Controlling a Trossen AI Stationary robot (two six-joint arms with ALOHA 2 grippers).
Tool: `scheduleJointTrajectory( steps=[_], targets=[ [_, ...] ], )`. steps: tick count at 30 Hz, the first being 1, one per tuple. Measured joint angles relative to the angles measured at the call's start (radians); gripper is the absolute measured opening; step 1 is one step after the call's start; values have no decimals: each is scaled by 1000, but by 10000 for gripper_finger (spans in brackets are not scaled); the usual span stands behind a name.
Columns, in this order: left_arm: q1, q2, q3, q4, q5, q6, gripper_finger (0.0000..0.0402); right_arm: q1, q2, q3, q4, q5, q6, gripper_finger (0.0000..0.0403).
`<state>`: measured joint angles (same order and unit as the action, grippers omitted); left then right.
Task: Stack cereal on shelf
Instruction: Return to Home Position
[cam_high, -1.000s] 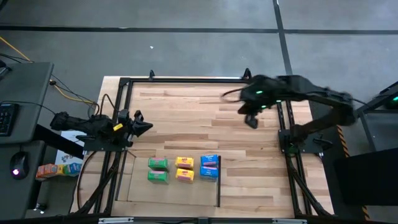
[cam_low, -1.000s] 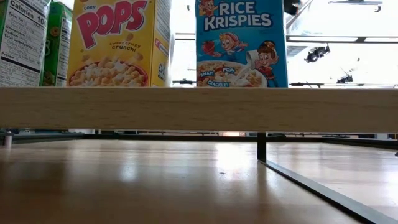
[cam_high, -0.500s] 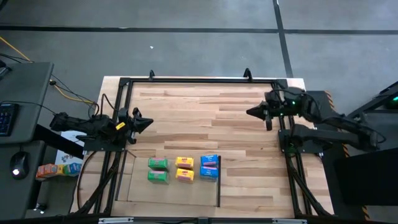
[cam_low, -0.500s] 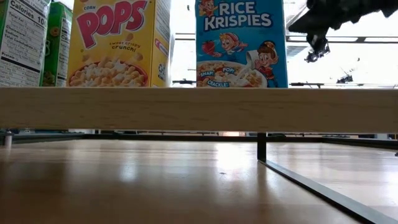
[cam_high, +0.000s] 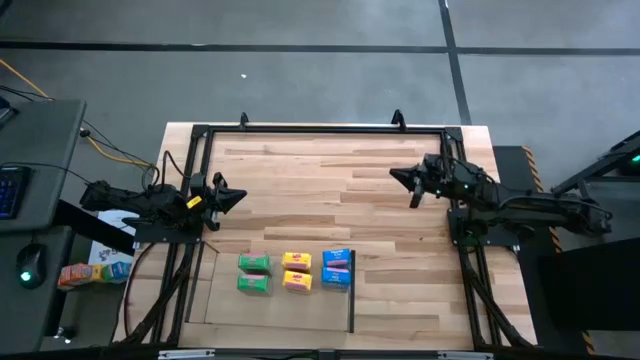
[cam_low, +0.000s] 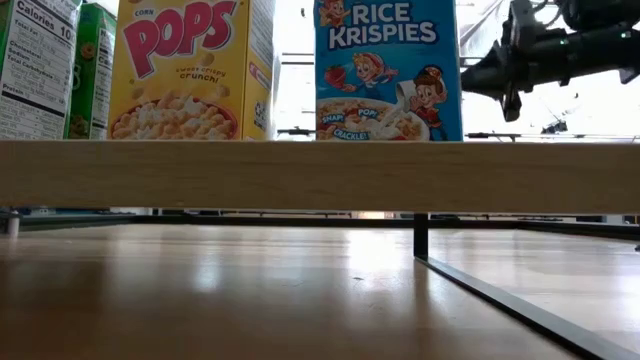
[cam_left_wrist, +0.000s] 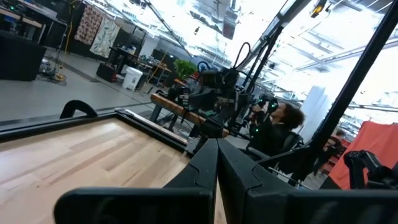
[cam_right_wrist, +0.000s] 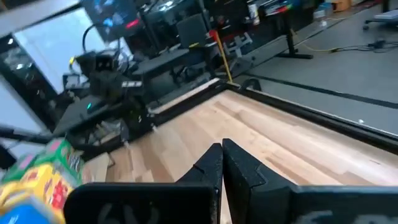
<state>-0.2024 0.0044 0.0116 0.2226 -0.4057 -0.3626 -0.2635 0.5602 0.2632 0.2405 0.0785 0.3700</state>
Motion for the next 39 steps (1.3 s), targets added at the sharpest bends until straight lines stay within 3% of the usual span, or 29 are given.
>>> scheduleJointTrajectory(
  steps=[8,11,17,23,33,36,39],
  targets=[
    [0,0,0,0,0,0,0,19,-188,-1,-284,-26,30,0],
    [0,0,0,0,-1,0,0,19,-242,-1,-298,-30,-10,0],
    [0,0,0,-9,-1,0,0,37,-275,-94,-87,-33,-28,0],
    [0,0,1,-75,-2,-1,0,77,-283,-254,169,-22,84,0],
    [0,0,1,-158,1,-1,0,83,-472,-109,-366,20,-109,0],
    [0,0,1,-159,1,-1,0,83,-556,-105,-407,21,-117,0],
    [0,0,1,-160,2,-1,1,84,-554,-143,-370,24,-86,0]
  ],
)
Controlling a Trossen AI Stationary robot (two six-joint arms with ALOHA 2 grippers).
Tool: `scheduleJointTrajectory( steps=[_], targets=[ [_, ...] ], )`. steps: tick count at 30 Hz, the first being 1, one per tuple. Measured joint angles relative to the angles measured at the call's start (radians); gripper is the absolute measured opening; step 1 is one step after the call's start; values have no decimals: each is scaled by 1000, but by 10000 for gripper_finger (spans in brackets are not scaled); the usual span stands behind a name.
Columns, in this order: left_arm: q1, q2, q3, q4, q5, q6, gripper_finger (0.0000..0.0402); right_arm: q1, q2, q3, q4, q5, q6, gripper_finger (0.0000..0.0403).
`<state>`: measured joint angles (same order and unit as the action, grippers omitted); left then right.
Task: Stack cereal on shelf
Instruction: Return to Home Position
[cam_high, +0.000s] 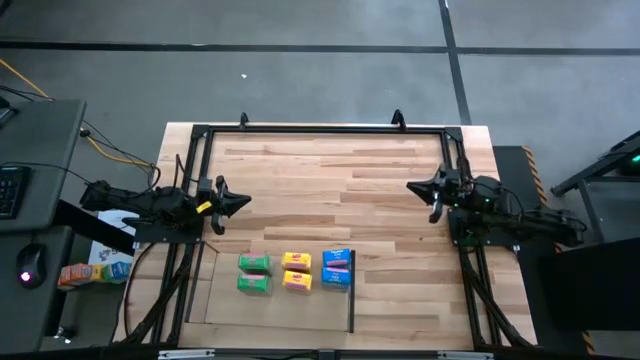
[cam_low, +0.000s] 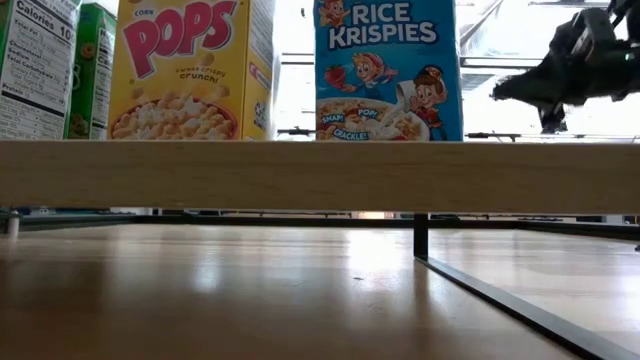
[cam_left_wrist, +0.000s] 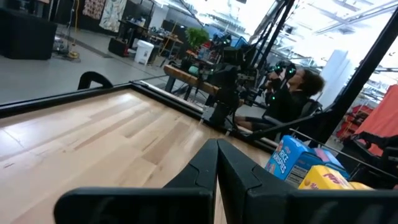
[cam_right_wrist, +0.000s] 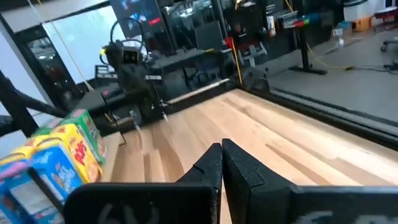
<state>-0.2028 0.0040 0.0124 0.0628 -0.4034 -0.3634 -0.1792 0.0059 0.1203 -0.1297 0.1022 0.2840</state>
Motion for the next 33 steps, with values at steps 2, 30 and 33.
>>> scheduleJointTrajectory(
  steps=[2,30,33],
  targets=[
    [0,0,0,2,1,0,1,1,15,-49,112,2,15,0],
    [0,0,0,1,0,0,1,160,34,-111,156,-43,-33,0],
    [0,0,0,1,0,0,1,160,34,-111,156,-46,-37,0]
  ],
)
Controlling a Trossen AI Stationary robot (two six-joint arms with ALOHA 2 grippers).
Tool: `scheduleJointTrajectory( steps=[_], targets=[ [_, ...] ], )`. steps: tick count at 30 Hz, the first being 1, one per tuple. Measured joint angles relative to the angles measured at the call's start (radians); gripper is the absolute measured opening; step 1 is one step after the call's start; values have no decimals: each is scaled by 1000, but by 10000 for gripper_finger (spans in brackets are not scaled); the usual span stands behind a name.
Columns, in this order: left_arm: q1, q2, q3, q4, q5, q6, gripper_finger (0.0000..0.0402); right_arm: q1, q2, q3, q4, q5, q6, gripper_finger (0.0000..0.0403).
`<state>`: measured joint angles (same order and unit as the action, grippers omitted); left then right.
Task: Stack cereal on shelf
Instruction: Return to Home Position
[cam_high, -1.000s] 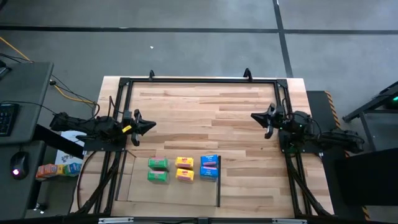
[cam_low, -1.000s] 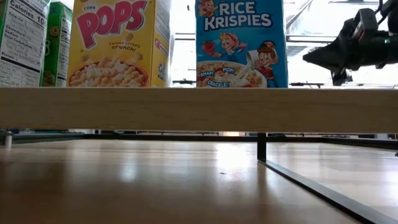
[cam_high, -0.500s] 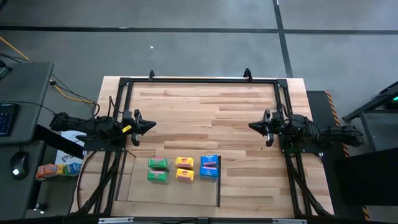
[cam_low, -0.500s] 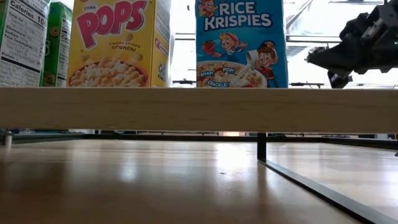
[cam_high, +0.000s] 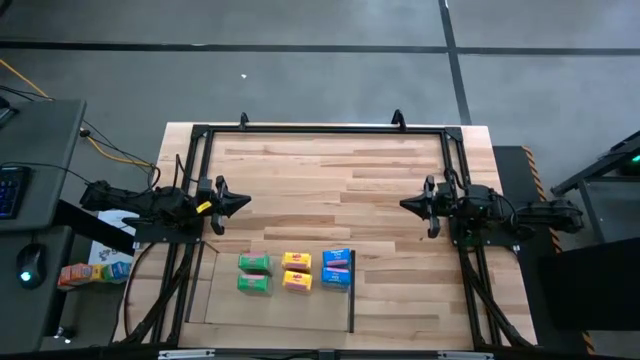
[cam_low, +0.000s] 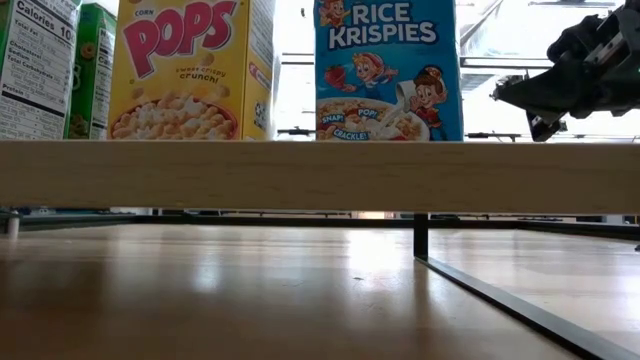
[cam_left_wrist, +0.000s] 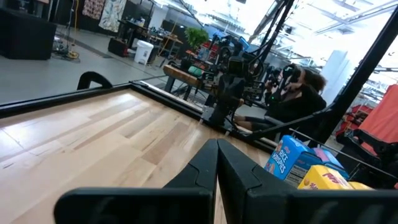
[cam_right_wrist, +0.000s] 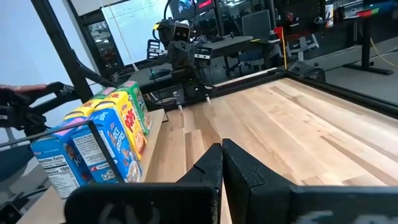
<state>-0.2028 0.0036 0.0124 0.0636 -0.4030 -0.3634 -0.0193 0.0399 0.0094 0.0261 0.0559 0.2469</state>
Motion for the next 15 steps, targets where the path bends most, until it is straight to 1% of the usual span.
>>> scheduleJointTrajectory(
  steps=[5,15],
  targets=[
    [7,1,0,-1,0,0,1,0,0,0,0,0,23,0],
    [75,0,0,0,0,0,1,0,0,0,0,0,14,0]
  ],
)
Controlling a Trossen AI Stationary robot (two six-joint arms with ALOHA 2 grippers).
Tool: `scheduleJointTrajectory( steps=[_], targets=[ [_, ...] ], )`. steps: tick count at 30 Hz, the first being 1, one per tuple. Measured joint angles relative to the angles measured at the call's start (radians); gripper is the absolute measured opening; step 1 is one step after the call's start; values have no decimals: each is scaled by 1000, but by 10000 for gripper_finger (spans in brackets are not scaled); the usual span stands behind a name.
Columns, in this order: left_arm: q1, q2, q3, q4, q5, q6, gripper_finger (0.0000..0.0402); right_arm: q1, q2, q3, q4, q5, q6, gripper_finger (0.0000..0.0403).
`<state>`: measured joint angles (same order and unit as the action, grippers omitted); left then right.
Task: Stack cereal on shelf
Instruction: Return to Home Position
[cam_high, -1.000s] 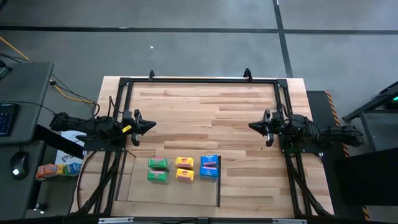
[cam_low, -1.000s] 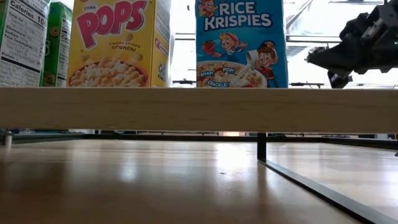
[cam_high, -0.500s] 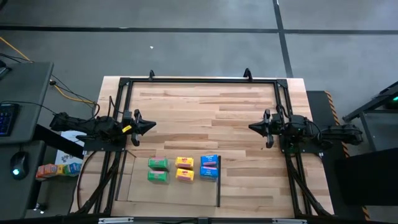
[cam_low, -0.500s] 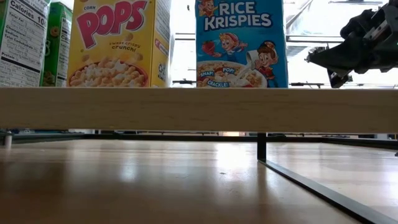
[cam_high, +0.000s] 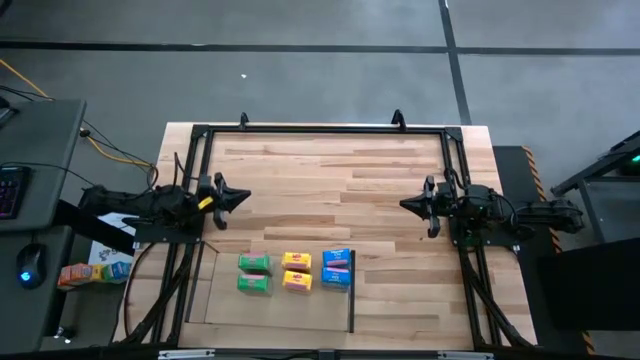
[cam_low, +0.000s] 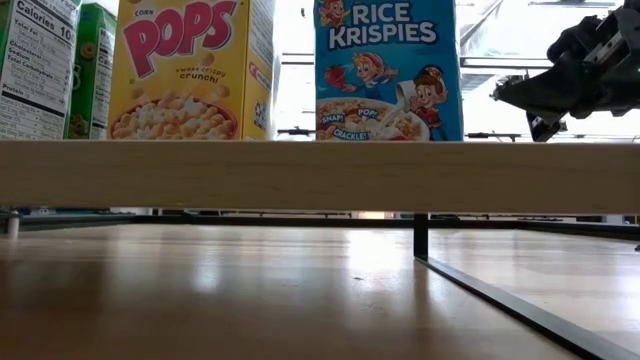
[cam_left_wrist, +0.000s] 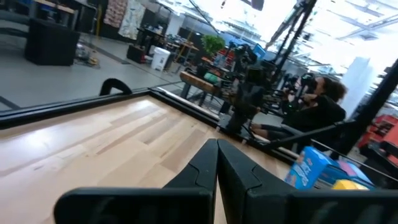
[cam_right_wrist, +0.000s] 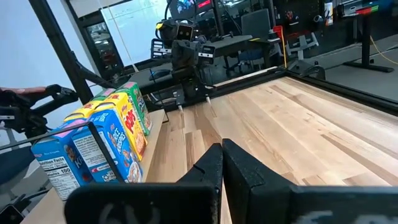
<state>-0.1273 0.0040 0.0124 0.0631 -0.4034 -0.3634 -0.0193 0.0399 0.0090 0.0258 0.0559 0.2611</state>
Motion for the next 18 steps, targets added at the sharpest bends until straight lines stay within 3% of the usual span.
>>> scheduleJointTrajectory(
  steps=[18],
  targets=[
    [21,0,0,1,-1,0,0,0,0,0,0,0,0,0]
  ],
)
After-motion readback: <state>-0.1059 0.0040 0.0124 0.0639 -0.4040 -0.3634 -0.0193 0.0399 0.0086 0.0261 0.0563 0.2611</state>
